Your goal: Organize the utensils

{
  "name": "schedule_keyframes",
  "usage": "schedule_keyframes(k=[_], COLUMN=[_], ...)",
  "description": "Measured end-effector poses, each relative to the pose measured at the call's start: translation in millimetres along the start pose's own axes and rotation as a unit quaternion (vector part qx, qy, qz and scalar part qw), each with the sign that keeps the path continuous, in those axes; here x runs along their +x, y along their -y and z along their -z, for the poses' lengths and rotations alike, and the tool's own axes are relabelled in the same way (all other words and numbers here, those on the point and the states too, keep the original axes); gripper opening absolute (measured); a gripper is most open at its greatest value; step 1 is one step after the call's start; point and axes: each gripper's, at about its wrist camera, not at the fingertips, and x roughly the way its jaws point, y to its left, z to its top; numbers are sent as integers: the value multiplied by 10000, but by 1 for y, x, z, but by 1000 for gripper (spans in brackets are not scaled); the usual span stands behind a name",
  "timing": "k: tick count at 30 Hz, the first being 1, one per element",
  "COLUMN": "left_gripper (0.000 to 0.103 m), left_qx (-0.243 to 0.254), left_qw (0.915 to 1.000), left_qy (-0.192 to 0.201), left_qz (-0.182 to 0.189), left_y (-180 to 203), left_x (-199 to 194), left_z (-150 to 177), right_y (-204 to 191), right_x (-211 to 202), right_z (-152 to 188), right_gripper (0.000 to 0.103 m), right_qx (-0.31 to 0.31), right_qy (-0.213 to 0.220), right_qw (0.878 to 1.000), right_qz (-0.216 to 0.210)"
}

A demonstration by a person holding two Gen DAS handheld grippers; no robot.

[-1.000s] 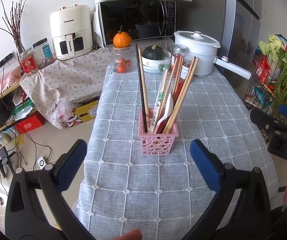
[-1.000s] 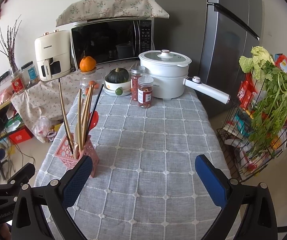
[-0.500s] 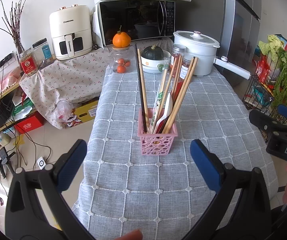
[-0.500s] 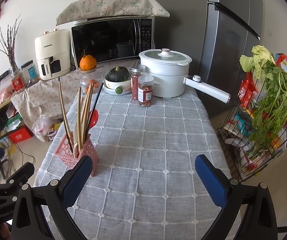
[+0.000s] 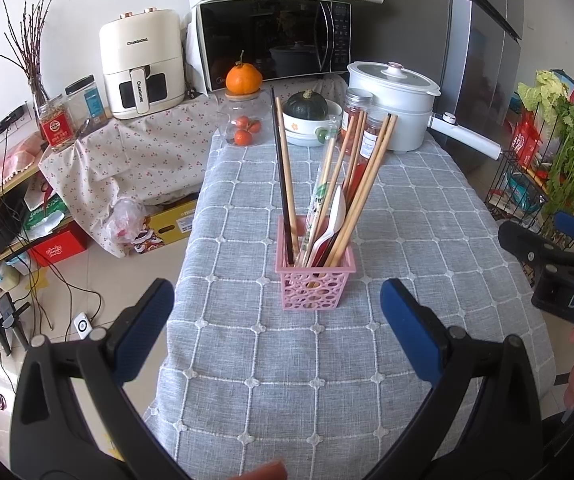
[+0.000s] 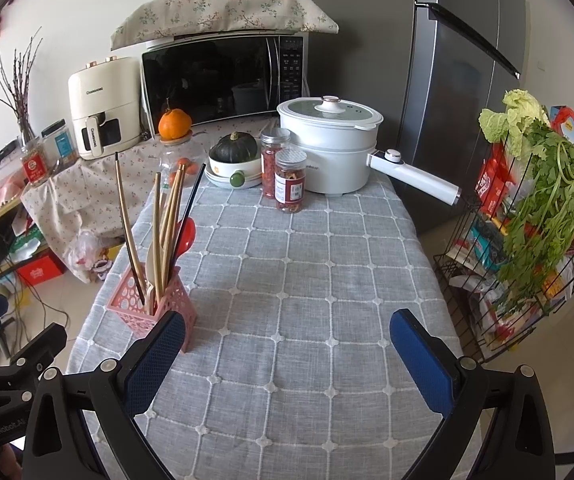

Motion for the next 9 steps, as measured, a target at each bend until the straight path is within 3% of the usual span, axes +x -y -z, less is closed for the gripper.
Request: schedule_keyframes(k=[9], left_gripper=[102], left_qx=[8], left_qw=[9999], left_qy=[157], left_qz=[35], left_y=[-1], left_x=[-2], left_z=[1], right_y=[1], right_x=[2], right_z=[0], right_gripper=[103], right_qx=[19], right_qy=[-45], right_qw=[10000], right_qz=[-42])
